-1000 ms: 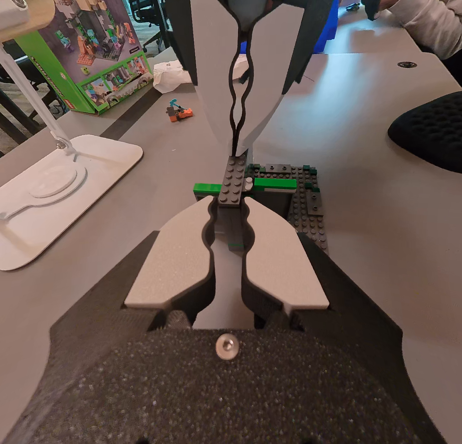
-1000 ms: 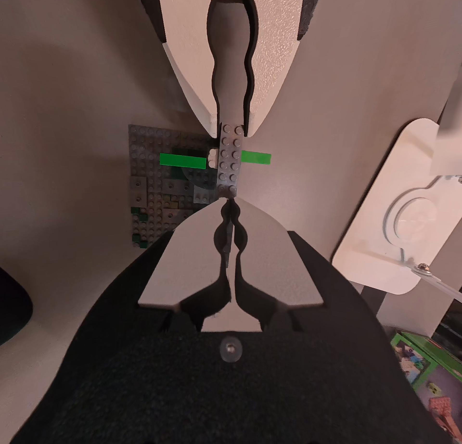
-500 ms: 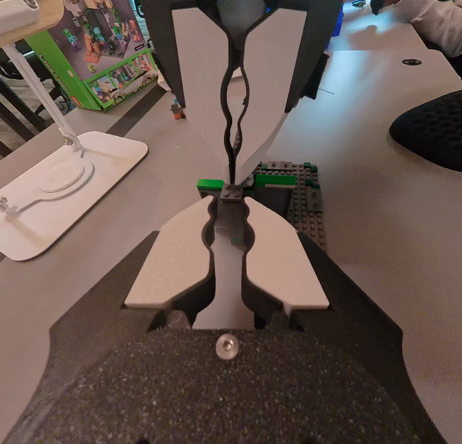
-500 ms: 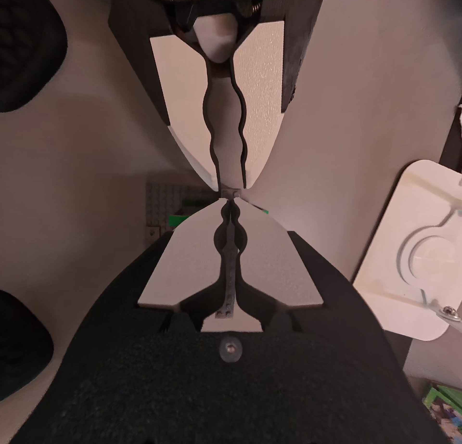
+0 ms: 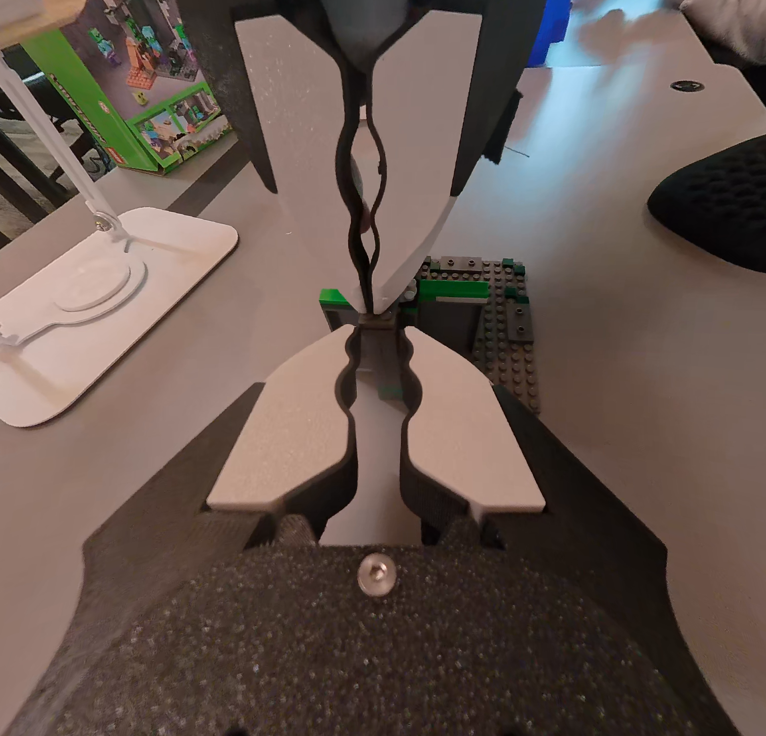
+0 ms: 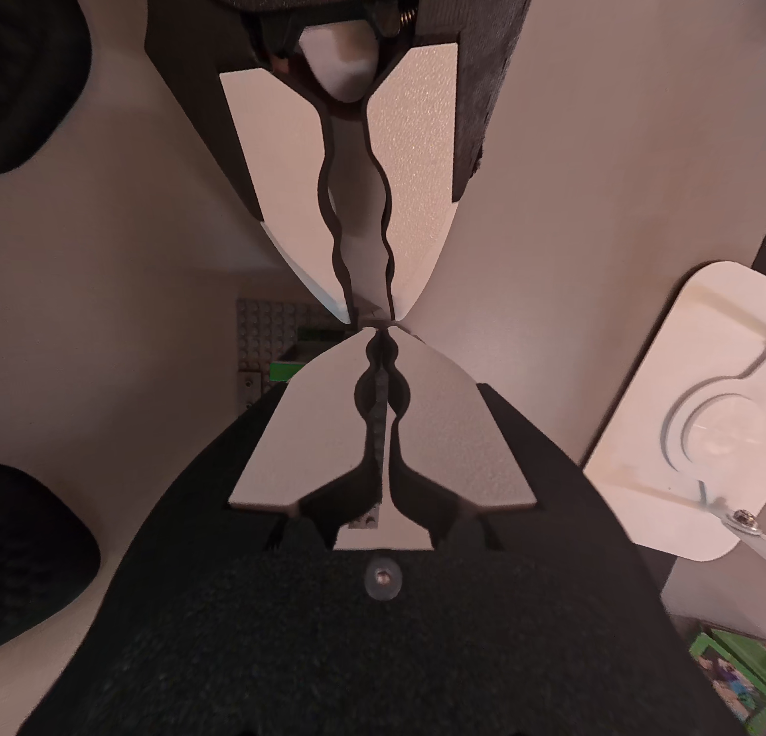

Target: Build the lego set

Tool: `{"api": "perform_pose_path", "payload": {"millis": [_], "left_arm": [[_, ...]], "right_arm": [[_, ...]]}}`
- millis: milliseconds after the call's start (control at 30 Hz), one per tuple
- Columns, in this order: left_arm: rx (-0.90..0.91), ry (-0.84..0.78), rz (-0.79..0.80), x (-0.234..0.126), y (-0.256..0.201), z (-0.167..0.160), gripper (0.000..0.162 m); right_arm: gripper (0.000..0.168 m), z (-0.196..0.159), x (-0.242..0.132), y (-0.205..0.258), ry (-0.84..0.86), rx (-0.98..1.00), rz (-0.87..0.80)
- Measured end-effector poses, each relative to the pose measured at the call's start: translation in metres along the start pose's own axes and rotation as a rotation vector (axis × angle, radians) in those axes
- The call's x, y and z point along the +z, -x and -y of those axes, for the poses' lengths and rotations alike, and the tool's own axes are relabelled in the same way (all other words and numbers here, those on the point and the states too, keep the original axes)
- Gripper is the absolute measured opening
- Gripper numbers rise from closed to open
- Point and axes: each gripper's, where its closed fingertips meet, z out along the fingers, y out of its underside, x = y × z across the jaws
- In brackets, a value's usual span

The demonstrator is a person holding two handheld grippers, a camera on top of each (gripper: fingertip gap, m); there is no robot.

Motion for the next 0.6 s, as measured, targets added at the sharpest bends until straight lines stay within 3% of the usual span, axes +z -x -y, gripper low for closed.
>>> {"api": "perform_pose_path", "payload": {"millis": [600], "left_arm": [[-0.007,0.005,-0.001,-0.0008,0.0011,-0.0029,0.017]], "right_arm": [[0.000,-0.0013,0.0008,0.0003,0.061,0.003,0.006]]}}
